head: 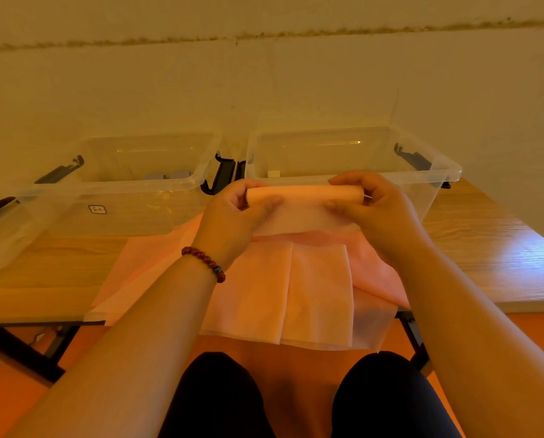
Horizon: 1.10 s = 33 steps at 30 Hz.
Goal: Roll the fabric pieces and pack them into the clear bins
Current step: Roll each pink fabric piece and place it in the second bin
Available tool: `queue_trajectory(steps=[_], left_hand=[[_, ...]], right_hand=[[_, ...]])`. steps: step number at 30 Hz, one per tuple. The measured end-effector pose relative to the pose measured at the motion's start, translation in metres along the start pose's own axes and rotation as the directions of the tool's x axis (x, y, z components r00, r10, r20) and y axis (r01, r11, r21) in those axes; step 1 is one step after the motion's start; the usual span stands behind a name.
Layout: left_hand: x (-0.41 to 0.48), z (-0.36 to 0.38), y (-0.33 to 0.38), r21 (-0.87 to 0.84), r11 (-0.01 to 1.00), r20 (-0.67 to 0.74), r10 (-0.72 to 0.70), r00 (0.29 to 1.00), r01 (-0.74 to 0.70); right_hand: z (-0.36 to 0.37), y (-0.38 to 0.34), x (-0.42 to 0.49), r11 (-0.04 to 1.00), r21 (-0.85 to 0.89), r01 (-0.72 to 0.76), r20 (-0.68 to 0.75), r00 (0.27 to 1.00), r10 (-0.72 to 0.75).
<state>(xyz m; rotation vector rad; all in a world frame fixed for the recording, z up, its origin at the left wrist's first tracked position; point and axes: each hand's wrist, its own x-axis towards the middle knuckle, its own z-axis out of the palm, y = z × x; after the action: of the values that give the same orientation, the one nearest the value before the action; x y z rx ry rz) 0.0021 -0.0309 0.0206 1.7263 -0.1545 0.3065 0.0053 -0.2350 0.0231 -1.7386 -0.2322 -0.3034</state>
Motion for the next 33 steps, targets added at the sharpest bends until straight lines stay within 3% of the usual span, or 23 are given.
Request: queue_trajectory(steps=[8,16,26,33], left_hand=[[0.000,0.000,0.003,0.020,0.999,0.031,0.025,0.999,-0.026],[0.000,0.003,0.001,-0.058,0.998,0.040,-0.009,0.999,0.012],[0.008,0.000,0.010,0.174,0.980,0.058,0.090,0.994,-0.099],[0.015,-0.002,0.012,0.173,0.981,0.060,0.083,0.995,-0.092]], right_hand=[[0.000,0.002,0.003,1.000,-0.015,0.007,-0.052,0.999,-0.008],[-0.003,-0.001,0.001,0.998,-0.061,0.035,0.047,0.998,-0.032],[-0.002,-0.005,0.008,0.971,-0.204,0.122,0.048,0.992,-0.115],[-0.003,-0.006,0.014,0.978,-0.159,0.134,0.067,0.990,-0.124]])
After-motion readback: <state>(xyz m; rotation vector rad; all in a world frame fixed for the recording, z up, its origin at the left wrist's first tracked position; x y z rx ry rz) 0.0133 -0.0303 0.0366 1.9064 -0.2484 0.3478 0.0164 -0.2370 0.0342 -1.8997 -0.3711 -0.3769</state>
